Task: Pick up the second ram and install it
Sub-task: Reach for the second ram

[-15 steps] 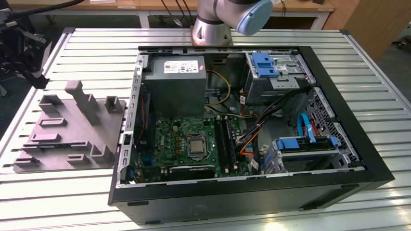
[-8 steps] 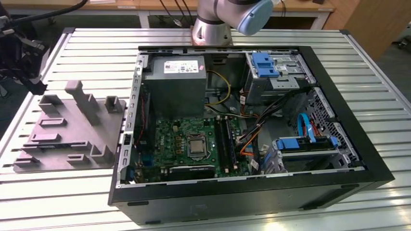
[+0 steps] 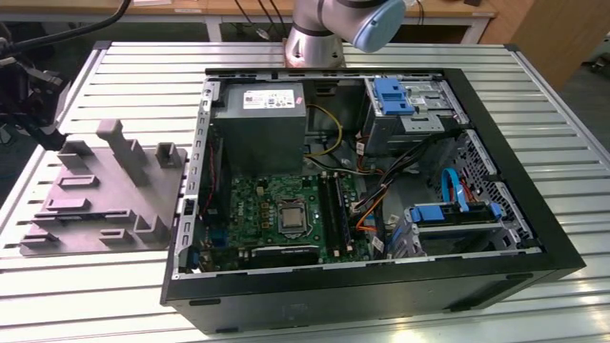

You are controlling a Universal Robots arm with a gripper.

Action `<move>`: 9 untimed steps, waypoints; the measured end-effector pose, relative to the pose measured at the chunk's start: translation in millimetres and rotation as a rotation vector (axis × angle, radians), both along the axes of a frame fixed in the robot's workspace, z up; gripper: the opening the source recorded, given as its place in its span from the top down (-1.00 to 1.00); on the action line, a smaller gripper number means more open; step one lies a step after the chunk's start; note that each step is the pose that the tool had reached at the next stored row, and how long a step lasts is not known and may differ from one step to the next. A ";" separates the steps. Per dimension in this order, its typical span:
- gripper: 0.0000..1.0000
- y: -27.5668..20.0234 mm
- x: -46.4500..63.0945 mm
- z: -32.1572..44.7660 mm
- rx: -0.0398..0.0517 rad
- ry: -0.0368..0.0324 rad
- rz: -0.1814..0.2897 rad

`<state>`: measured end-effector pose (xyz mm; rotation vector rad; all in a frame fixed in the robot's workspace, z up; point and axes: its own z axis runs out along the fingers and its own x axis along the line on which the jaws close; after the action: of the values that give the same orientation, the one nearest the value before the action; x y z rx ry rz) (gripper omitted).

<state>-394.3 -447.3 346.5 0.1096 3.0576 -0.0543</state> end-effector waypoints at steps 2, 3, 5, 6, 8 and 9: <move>0.80 -0.7 -2.6 -2.6 -0.0002 -0.0001 0.000; 0.80 -1.0 -4.0 -4.0 -0.0003 -0.0001 0.000; 0.80 -1.4 -6.9 -7.0 -0.0004 -0.0002 0.000; 0.80 -1.5 -8.3 -8.4 -0.0004 -0.0002 0.000; 0.80 -1.5 -11.2 -11.2 -0.0004 -0.0001 0.000; 0.80 -1.5 -12.4 -12.5 -0.0003 -0.0002 0.000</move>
<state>-406.7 -448.8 334.0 0.1095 3.0574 -0.0548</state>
